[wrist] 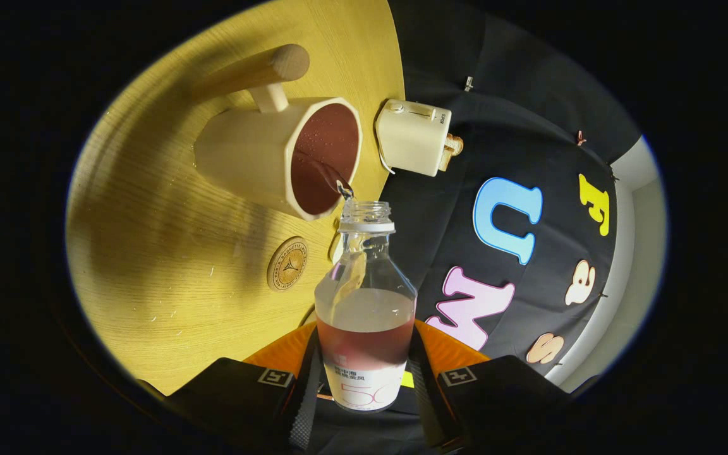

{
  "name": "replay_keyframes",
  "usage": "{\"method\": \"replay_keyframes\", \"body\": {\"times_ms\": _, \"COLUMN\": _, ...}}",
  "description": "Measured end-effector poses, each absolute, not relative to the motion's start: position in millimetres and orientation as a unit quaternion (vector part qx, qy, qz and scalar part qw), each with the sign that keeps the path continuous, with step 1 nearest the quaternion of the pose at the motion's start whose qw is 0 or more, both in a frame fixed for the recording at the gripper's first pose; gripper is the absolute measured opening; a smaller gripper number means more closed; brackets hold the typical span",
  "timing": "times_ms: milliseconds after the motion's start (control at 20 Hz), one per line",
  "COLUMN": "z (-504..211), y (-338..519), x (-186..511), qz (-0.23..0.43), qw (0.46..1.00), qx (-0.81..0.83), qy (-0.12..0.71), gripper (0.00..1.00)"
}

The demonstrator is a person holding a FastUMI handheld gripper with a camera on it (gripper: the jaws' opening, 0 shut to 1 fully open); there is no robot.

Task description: Take the bottle from table, then pour the juice into the cup, finally place the bottle on the coaster

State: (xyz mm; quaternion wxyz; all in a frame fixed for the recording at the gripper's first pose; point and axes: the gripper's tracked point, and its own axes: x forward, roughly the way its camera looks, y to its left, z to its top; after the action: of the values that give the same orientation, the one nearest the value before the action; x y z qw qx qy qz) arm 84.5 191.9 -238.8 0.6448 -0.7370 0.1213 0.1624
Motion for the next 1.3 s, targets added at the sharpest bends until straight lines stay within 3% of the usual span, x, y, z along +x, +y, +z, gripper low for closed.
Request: {"method": "replay_keyframes", "body": {"times_ms": 1300, "z": -231, "y": 207, "x": 100, "qz": 0.173, "qw": 0.607, "qx": -0.773, "qy": 0.067, "gripper": 0.69}}
